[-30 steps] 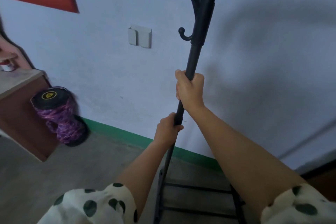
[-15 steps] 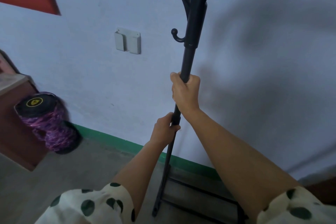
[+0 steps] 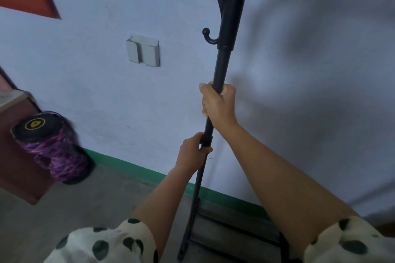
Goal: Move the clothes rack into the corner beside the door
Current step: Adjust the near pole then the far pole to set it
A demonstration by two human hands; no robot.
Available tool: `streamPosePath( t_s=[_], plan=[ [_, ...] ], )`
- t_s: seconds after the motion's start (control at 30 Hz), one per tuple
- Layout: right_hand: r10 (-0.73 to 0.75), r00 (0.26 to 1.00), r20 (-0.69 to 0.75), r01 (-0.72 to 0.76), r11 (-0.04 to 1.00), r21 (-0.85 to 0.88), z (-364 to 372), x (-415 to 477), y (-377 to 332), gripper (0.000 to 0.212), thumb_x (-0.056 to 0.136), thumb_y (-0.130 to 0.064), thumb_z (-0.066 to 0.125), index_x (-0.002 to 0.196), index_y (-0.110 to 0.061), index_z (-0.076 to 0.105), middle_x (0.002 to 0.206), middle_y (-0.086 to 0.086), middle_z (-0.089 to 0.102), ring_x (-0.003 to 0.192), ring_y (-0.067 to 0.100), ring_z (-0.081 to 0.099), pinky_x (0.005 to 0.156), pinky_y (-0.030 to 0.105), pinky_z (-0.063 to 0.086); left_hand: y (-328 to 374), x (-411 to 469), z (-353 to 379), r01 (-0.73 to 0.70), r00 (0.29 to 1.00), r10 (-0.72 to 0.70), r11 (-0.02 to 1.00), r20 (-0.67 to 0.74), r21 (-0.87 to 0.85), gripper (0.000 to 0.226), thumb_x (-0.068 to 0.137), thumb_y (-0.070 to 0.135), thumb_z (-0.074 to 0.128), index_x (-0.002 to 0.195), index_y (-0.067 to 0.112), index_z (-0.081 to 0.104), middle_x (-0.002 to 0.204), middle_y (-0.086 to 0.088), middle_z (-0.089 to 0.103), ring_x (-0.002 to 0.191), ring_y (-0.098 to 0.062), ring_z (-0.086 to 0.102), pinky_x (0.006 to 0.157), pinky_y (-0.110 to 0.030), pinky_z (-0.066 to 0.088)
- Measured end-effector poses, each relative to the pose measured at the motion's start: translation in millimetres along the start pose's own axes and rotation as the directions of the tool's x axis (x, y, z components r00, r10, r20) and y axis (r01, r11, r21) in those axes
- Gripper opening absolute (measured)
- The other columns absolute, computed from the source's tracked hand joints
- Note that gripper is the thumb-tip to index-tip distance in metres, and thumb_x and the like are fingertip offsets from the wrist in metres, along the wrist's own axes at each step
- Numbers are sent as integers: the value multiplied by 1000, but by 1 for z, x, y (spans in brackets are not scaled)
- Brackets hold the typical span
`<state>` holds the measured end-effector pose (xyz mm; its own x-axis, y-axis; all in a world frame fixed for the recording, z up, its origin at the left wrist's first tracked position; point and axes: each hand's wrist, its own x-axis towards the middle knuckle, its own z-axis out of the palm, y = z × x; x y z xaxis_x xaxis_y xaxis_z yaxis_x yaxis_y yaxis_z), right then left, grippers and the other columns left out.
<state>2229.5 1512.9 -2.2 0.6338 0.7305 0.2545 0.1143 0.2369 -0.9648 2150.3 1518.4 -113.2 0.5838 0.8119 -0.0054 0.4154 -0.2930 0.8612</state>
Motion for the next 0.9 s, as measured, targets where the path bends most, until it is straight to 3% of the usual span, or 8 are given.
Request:
streamPosePath(
  t_s=[0.27, 0.4, 0.57, 0.73, 0.9],
  plan=[
    [0, 999, 35, 2, 999, -47, -1, -12, -3, 27, 86, -18, 62, 67, -8, 46, 49, 7, 38, 40, 16, 37, 43, 29, 37, -3, -3, -5, 10, 999, -10, 1000, 34, 6, 32, 85, 17, 66, 117, 11, 59, 120, -8, 68, 111, -27, 63, 90, -34, 49],
    [-15, 999, 35, 18, 996, -88, 1, -20, -5, 29, 88, -23, 63, 65, -13, 48, 50, 3, 45, 43, 14, 44, 47, 29, 45, -4, -10, -9, 20, 998, -21, 1000, 59, 17, 33, 87, 20, 64, 118, 13, 58, 118, -7, 68, 108, -25, 64, 81, -26, 46],
    [-50, 997, 57, 57, 990, -130, -2, -24, -9, 23, 88, -24, 63, 82, -3, 56, 63, 8, 58, 56, 13, 58, 59, 25, 53, 2, -16, -12, 23, 998, -26, 998, 63, 51, 35, 87, 22, 62, 121, 13, 56, 118, -8, 67, 100, -25, 65, 75, -27, 46],
    [2, 995, 105, 22, 974, -225, -10, -26, -15, 31, 86, -35, 65, 105, -14, 53, 87, 2, 63, 84, 16, 65, 82, 30, 51, 16, -28, -20, 0, 999, -3, 999, 44, 54, 40, 89, 24, 61, 125, 10, 55, 123, -9, 66, 103, -28, 67, 89, -38, 53],
    [33, 998, 58, -16, 962, -273, -22, -36, -33, 46, 84, -38, 66, 121, -16, 48, 105, -9, 60, 94, 3, 60, 84, 24, 47, 30, -45, -25, 50, 999, -46, 969, -24, 242, 32, 91, 32, 56, 95, 1, 59, 101, -16, 69, 94, -30, 63, 67, -31, 41]
  ],
)
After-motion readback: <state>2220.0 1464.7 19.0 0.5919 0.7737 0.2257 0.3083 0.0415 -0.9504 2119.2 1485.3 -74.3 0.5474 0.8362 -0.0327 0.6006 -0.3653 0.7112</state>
